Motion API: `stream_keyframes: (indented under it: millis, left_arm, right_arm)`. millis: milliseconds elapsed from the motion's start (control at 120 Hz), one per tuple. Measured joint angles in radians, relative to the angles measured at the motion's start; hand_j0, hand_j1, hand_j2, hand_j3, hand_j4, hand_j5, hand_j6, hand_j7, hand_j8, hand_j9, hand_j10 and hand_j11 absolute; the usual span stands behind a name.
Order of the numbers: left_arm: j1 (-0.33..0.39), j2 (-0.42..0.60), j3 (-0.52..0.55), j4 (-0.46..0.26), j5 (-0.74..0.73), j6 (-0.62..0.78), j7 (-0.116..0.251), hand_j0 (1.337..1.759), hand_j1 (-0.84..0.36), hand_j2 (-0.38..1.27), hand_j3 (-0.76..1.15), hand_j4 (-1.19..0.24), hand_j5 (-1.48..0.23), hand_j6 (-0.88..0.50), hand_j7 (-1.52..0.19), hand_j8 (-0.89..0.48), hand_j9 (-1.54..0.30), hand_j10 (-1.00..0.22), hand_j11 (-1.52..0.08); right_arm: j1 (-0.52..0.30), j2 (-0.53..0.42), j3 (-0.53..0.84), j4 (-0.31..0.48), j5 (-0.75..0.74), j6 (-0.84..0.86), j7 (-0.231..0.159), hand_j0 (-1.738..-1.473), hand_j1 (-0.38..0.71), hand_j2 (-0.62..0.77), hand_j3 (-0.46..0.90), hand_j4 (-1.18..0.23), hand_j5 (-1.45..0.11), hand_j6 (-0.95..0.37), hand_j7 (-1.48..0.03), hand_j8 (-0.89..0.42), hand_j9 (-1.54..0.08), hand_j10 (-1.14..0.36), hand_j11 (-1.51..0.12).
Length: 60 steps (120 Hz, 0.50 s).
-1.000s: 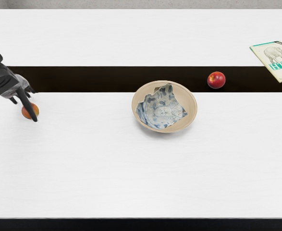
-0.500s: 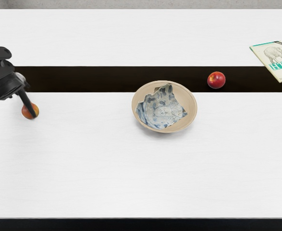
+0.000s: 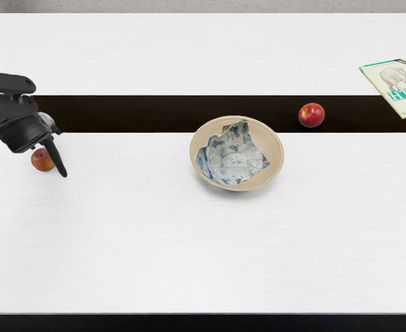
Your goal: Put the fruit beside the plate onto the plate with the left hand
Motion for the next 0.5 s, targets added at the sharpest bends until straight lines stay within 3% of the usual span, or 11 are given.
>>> stream_keyframes:
  millis: [500]
  left_arm:
    - [0.004,-0.019,-0.004,-0.015,-0.002,0.101,0.006,1.658,0.08,0.05,0.0,-0.23,-0.29,-0.23,-0.29,-0.23,-0.29,-0.23,-0.29]
  right_arm:
    - [0.0,0.0,0.0,0.0,0.0,0.0,0.0,-1.658,-0.32,0.0,0.0,-0.02,-0.03,-0.02,-0.03,-0.02,-0.03,-0.02,-0.03]
